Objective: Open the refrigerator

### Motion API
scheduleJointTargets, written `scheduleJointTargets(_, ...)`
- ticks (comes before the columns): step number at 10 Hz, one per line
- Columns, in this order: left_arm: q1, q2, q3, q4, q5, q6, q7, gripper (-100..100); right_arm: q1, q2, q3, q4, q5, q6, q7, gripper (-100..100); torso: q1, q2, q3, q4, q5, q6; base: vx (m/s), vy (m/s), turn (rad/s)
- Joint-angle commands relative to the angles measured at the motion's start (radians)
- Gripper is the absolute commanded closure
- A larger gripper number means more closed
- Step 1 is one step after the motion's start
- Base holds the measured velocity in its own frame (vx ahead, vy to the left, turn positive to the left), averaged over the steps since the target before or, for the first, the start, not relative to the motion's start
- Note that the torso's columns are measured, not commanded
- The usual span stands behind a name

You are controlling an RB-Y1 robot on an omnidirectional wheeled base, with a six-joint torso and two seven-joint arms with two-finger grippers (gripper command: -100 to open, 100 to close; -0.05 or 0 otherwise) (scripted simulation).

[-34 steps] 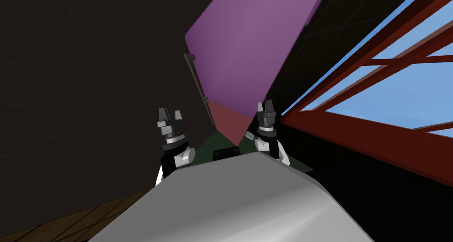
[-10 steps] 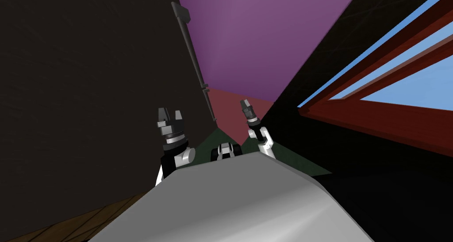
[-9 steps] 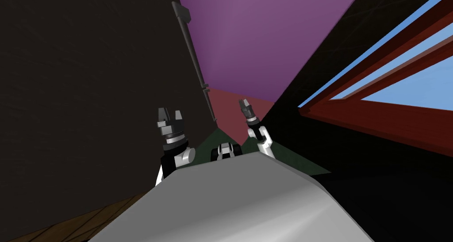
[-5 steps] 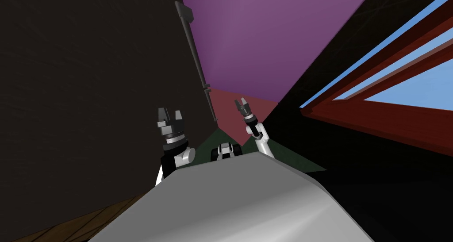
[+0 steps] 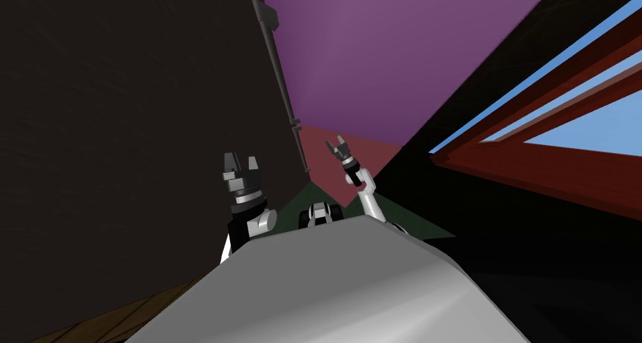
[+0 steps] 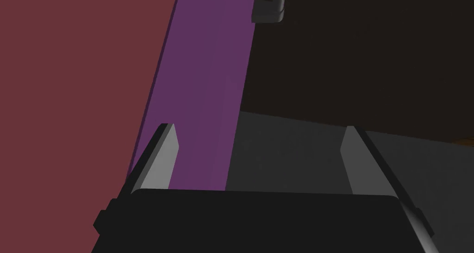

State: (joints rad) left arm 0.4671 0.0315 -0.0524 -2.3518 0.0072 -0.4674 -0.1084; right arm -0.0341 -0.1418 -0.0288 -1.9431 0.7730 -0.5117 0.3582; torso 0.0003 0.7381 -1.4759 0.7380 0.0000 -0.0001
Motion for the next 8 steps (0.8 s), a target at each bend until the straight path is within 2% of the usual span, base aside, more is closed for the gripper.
scheduleJointTargets(1,0.0,0.0,0.0,0.0,0.0,0.0,0.0,0,-0.071,-0.011,0.001,0.05,0.079,0.015,0.047,-100,-0.001,0.0,0.0,0.0,0.0,0.0,0.031,0.057,0.008)
scheduleJointTargets(2,0.0,0.0,0.0,0.0,0.0,0.0,0.0,0,-0.077,-0.011,0.001,0.05,0.106,0.015,0.047,-100,0.0,-0.001,0.0,0.0,0.0,0.0,0.027,0.046,0.007)
scheduleJointTargets(3,0.0,0.0,0.0,0.0,0.0,0.0,0.0,0,-0.124,-0.017,0.002,0.086,0.137,0.023,0.076,-100,-0.001,0.0,0.0,0.0,0.0,0.0,0.034,0.047,0.01)
scheduleJointTargets(4,0.0,0.0,0.0,0.0,0.0,0.0,0.0,0,-0.125,-0.017,0.002,0.086,0.164,0.023,0.076,-100,-0.001,0.0,0.0,0.0,0.0,0.0,0.026,0.045,0.006)
scheduleJointTargets(5,0.0,0.0,0.0,0.0,0.0,0.0,0.0,0,-0.168,-0.025,0.004,0.121,0.197,0.031,0.105,-100,-0.001,0.0,0.0,0.0,0.0,0.0,0.025,0.054,0.008)
scheduleJointTargets(6,0.0,0.0,0.0,0.0,0.0,0.0,0.0,0,-0.17,-0.025,0.004,0.121,0.22,0.031,0.105,-100,0.0,0.0,0.0,0.0,0.0,0.0,0.018,0.047,0.008)
scheduleJointTargets(7,0.0,0.0,0.0,0.0,0.0,0.0,0.0,0,-0.212,-0.033,0.005,0.157,0.252,0.037,0.132,-100,0.0,0.001,0.0,0.0,0.0,0.0,0.022,0.068,0.011)
scheduleJointTargets(8,0.0,0.0,0.0,0.0,0.0,0.0,0.0,0,-0.214,-0.033,0.005,0.157,0.274,0.037,0.132,-100,0.001,0.0,0.0,0.0,0.0,0.0,0.025,0.05,0.006)
